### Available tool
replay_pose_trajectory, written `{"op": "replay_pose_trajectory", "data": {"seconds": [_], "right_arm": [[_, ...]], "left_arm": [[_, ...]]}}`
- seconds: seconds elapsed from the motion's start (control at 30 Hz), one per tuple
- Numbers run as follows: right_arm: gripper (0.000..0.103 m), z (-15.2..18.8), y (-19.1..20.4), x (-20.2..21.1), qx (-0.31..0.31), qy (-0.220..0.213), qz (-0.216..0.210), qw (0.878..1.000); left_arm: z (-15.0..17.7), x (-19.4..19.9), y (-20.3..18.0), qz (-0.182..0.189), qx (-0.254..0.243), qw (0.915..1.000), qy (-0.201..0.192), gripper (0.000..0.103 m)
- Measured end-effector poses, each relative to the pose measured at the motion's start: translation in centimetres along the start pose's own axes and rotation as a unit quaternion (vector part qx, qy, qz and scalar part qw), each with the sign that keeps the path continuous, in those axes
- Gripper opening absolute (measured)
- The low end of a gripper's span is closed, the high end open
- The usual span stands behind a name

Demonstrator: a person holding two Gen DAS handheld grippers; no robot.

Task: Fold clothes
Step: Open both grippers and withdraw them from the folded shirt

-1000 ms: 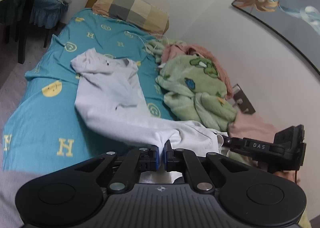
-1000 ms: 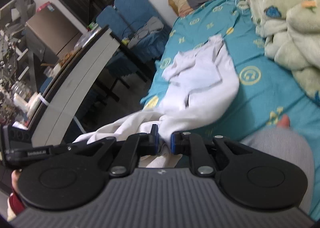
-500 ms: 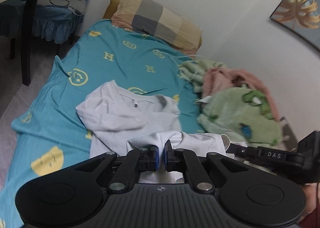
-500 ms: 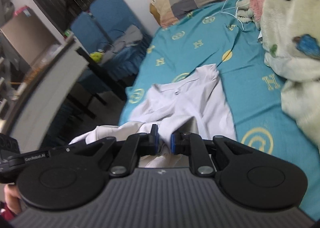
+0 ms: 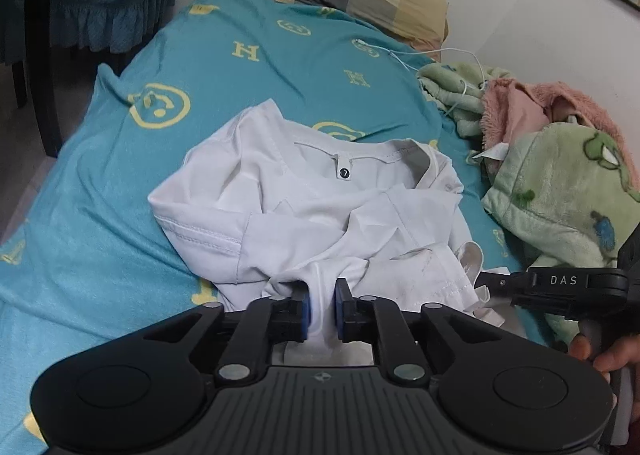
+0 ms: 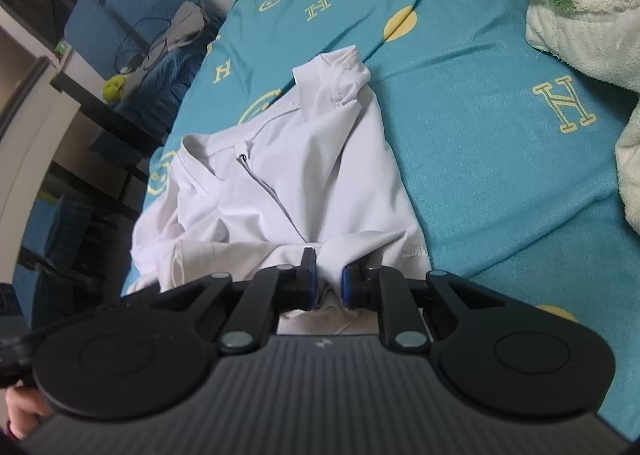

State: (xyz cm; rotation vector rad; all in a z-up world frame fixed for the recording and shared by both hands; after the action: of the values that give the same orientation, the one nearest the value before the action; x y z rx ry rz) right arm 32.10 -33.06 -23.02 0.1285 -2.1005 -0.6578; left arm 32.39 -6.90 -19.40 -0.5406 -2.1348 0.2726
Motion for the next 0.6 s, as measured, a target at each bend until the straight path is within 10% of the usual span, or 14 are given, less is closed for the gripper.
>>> {"op": "replay_pose_trajectory", "data": {"seconds": [0.1, 0.3, 0.6], "right_arm": [[0.019, 0.2, 0.3, 0.6, -0.005, -0.002, -0.003, 1.0], [0.062, 2.3, 1.3, 4.9, -0.043, -0.009, -0.018, 0.999], [0.065, 9.5, 1.0, 11.0, -0.132, -0.018, -0.026, 0.991]], "left_arm": [[0.1, 2.4, -0.5, -0.014, -0.002, 0.9998, -0.017, 0.046], [2.5, 8.4, -1.7, -0.002, 0.022, 0.9989, -0.042, 0.06], [7.5, 13.2, -3.5, -0.037, -0.009, 0.9977, -0.055, 0.071]]}}
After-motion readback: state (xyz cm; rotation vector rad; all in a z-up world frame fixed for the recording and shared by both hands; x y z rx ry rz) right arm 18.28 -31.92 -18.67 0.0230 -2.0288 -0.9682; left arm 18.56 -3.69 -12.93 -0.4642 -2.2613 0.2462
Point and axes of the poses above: each gripper's, at about its wrist camera, not at the fingertips, and x roughly against the way its jaws point, y to its left, z to its underside, the point moved 9 cm from there along -x, roughly the way its jaws point, and after that the axes turned 2 degrees about z, right-handed, at the moved point
